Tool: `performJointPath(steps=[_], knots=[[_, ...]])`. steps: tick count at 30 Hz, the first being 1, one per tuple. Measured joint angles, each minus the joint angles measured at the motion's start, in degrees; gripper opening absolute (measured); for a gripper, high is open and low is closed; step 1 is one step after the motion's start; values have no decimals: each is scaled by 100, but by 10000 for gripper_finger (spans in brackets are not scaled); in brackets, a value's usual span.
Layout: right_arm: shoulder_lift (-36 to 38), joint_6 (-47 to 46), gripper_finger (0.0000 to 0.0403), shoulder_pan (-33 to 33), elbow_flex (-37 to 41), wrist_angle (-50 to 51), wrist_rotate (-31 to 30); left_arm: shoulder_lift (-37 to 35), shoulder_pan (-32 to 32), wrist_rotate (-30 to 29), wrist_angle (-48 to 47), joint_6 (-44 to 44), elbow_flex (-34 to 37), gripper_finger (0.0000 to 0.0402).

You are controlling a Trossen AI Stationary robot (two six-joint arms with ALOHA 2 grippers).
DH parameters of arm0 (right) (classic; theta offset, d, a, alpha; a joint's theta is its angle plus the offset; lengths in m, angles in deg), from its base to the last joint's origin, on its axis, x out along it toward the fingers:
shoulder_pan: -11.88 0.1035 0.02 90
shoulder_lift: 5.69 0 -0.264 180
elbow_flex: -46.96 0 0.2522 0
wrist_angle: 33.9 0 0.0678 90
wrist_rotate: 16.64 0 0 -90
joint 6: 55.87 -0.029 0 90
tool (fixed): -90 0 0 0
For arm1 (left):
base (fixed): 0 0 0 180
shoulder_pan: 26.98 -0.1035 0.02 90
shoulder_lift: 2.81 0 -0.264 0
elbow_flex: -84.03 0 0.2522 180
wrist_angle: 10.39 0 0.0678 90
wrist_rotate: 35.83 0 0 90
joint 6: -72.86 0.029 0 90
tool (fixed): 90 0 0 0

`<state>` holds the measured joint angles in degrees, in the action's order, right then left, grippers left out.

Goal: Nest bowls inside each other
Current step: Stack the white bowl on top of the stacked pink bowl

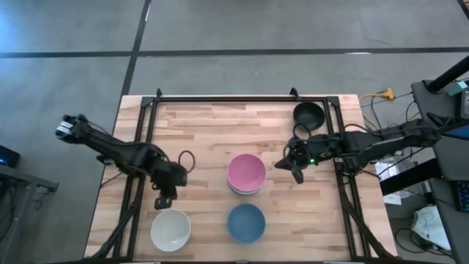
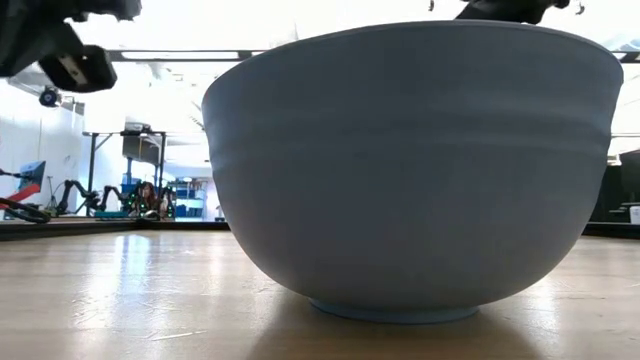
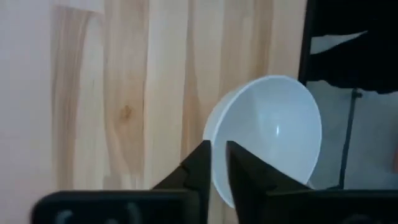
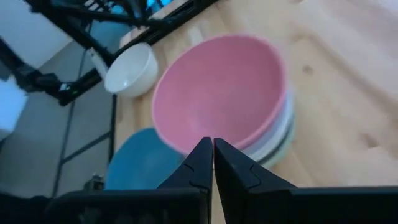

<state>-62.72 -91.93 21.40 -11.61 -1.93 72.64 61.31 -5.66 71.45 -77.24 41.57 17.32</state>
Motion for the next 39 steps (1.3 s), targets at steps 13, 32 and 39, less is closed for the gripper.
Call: performJointPath(steps=[13,32,39], knots=[[-687,-343,9,339,-316,-122,546,-126,404,162,1044,-442,1388,217],[-602,-291,9,385,-770,6,517,1168,420,1128,1791,-89,1659,12],[-600,-182,9,385,-770,137,513,651,341,1117,1579,-78,1369,2]])
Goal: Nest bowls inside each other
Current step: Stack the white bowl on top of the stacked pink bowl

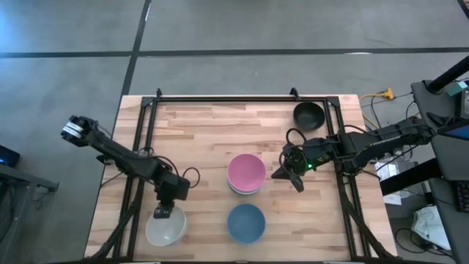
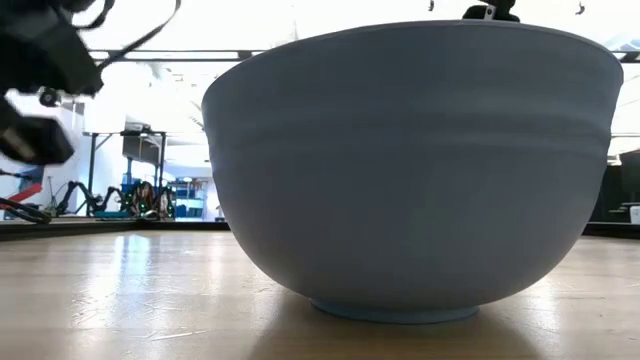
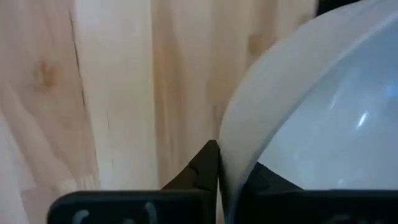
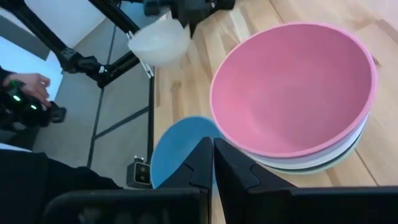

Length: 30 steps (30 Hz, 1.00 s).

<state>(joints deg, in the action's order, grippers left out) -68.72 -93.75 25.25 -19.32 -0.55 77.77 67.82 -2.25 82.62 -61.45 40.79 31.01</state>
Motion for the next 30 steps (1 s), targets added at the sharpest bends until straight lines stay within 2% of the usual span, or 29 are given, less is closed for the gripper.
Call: performJointPath(steps=[3,7,12,17,23,26,30], knots=[[0,148,9,0,-2,31,0,-313,-100,-127,-155,-10,-247,1],[5,339,9,0,-2,3,-16,-590,-395,-602,-123,-15,-787,1],[131,571,9,0,-2,-7,-224,-480,-1235,-1078,-10,-156,-1790,0],[443,945,9,-13,-2,14,-539,260,-2193,-902,-17,-468,-2978,0],[971,1321,9,-13,-2,386,-904,1466,-2760,-798,-168,-209,-4521,0],[1217,1476,9,-13,-2,686,-1094,2058,-2920,-821,-553,-213,-5343,0],[1463,1678,9,-13,-2,943,-1254,2752,-3069,-973,-1691,-213,-6484,0]])
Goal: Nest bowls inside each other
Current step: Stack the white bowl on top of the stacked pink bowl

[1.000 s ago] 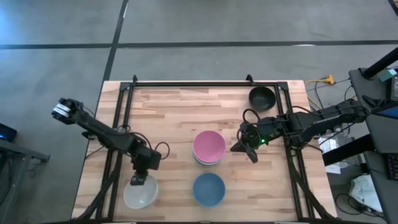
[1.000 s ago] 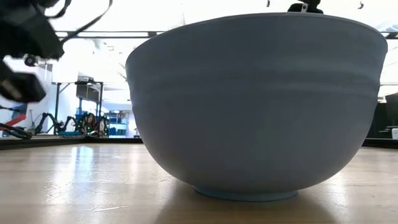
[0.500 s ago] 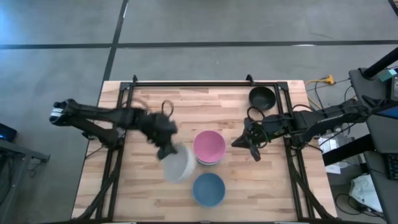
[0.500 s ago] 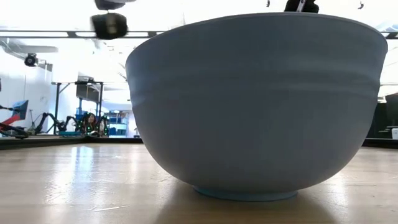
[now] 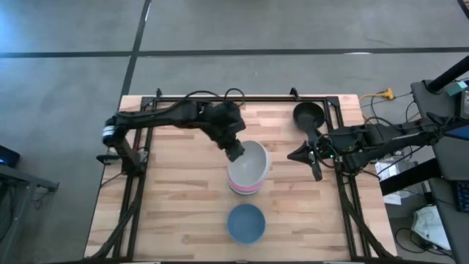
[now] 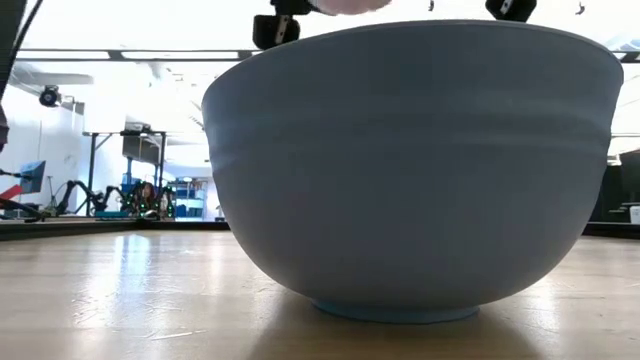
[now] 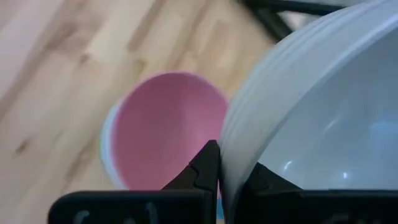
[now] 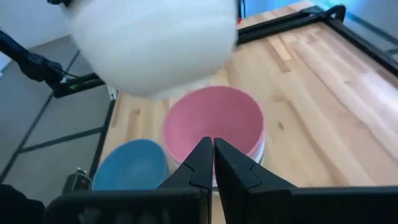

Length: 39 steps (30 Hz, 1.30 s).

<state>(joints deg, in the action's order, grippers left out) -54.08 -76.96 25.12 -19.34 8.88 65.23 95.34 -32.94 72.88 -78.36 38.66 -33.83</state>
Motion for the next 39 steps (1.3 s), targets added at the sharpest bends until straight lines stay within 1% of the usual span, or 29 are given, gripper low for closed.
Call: performJointPath(steps=[2,6,10,14,19,25,31,39], knots=[[83,125,9,0,1,99,-6,336,-52,-164,-583,0,-487,0],[178,188,9,0,18,315,-17,896,-147,-219,-1345,4,-1216,0],[191,249,9,0,26,569,-102,1359,-223,-185,-1945,2,-1653,0],[185,442,9,0,28,791,-108,1750,-308,102,-2300,-102,-1874,0],[193,681,9,0,28,874,-110,2044,-319,276,-2356,-166,-2031,0],[200,996,9,-2,33,926,-110,2172,-319,282,-2933,-197,-2029,0],[214,1128,9,-2,37,1087,-110,2175,-310,275,-2920,-199,-2018,0],[222,1125,9,-2,37,1132,-110,2177,-210,222,-2871,-273,-1822,0]])
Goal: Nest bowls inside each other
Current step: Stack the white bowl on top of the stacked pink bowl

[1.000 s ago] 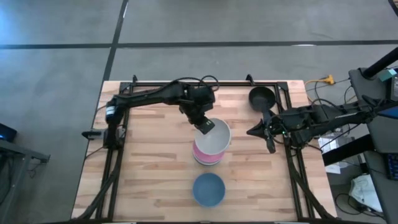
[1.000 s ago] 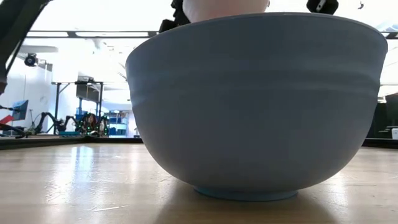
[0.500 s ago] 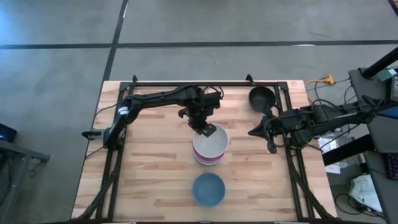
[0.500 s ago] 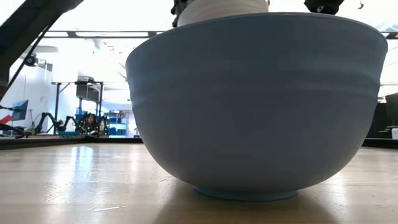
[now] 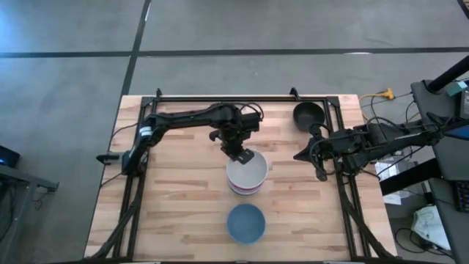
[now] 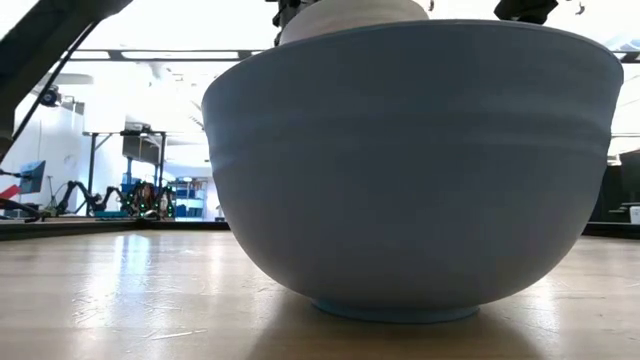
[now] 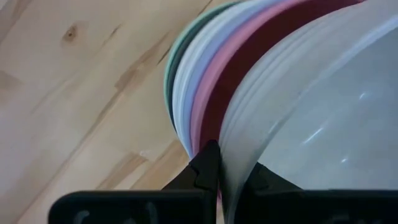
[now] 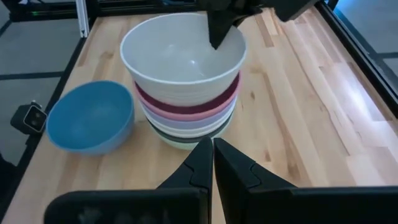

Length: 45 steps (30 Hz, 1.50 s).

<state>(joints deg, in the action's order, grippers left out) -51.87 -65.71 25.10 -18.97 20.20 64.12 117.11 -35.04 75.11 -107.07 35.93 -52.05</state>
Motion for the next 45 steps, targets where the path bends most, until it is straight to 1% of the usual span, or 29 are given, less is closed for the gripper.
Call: performJointPath(steps=[3,7,9,12,19,23,28,37,45], knots=[[0,-72,9,0,0,0,2,1,28,-1,4,65,54,0],[0,-238,9,0,0,-2,2,2,50,-1,38,418,51,1],[0,-326,9,0,0,-2,4,2,50,-1,39,491,51,9],[0,-435,9,0,0,-2,5,2,62,-1,50,674,44,36],[-1,-820,9,0,0,-14,9,0,68,4,185,758,35,117],[-2,-1054,9,2,0,-28,11,-43,65,-5,138,802,19,142],[-9,-1271,9,2,0,-44,9,-169,53,-57,132,911,19,149],[-9,-1267,9,2,0,-294,9,-328,53,-204,86,1074,14,149],[-11,-1265,9,2,0,-326,9,-602,2,-822,18,1027,14,146]])
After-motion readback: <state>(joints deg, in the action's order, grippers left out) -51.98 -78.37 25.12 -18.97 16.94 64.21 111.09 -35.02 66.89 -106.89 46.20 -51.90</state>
